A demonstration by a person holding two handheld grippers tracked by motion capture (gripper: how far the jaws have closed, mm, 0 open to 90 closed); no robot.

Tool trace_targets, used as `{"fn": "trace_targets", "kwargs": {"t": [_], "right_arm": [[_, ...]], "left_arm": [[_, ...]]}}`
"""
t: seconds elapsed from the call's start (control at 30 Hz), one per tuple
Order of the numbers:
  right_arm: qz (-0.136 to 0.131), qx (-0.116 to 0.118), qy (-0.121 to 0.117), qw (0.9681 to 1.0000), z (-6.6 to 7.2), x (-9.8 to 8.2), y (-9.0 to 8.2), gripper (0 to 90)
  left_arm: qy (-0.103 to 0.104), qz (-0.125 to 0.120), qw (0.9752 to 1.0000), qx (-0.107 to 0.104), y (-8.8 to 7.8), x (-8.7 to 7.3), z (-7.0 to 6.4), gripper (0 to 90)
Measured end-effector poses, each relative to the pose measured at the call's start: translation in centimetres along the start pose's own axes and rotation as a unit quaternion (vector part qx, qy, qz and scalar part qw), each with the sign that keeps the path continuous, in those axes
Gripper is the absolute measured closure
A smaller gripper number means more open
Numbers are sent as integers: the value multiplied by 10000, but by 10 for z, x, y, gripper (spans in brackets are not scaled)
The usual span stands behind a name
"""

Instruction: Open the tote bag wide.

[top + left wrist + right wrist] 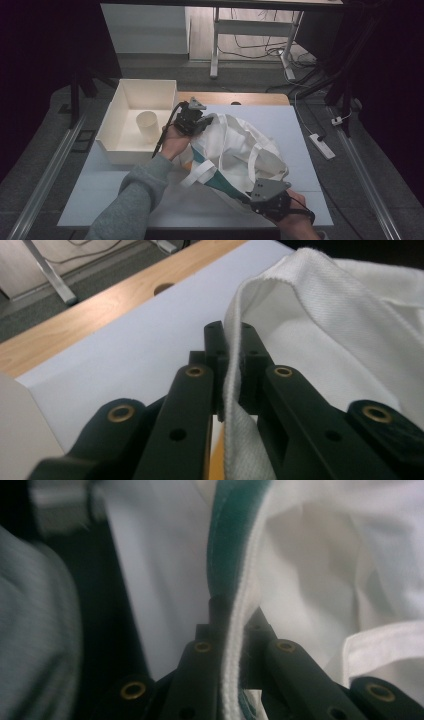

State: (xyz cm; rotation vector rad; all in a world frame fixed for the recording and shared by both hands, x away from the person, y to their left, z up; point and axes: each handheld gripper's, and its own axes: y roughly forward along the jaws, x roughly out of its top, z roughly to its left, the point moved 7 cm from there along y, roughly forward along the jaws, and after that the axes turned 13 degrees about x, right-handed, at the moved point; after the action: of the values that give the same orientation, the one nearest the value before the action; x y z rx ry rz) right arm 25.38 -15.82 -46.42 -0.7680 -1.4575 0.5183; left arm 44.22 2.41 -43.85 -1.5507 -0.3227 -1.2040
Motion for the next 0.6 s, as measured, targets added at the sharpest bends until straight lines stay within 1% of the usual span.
{"fn": "trace_targets", "kwargs": {"t": [0.07,0.13,0.17,0.23,0.3,0.33,0.4,0.43,0.5,0.57,0.6], "right_arm": [[-241,63,-17,9997,5,9,-12,868],[-414,115,-29,9991,7,15,-22,868],[-527,116,-30,9985,8,18,-29,868],[-742,213,-30,9970,9,24,-38,868],[-839,296,-75,9960,12,29,-42,867],[-833,343,-95,9959,13,30,-41,868],[-819,401,-52,9958,9,29,-36,868],[-816,452,3,9956,7,28,-32,867],[-779,470,84,9958,0,24,-25,867],[-760,524,194,9955,-6,20,-19,867],[-733,472,255,9959,-10,18,-17,867]], "left_arm": [[8,-82,10000,-21,-5,2,-2,865],[-6,-177,9998,-49,-10,5,-3,865],[-12,-210,9998,-62,-12,7,-5,865],[-5,-274,9996,-101,-14,9,-6,865],[23,-302,9995,-122,-16,12,-8,865],[46,-302,9995,-98,-15,12,-9,865],[98,-237,9997,-35,-11,10,-9,865],[120,-176,9998,-35,-8,9,-9,865],[115,-96,9999,-60,-3,5,-10,865],[127,-57,9999,-72,2,2,-11,864],[126,-33,9999,-96,4,1,-12,865]]}}
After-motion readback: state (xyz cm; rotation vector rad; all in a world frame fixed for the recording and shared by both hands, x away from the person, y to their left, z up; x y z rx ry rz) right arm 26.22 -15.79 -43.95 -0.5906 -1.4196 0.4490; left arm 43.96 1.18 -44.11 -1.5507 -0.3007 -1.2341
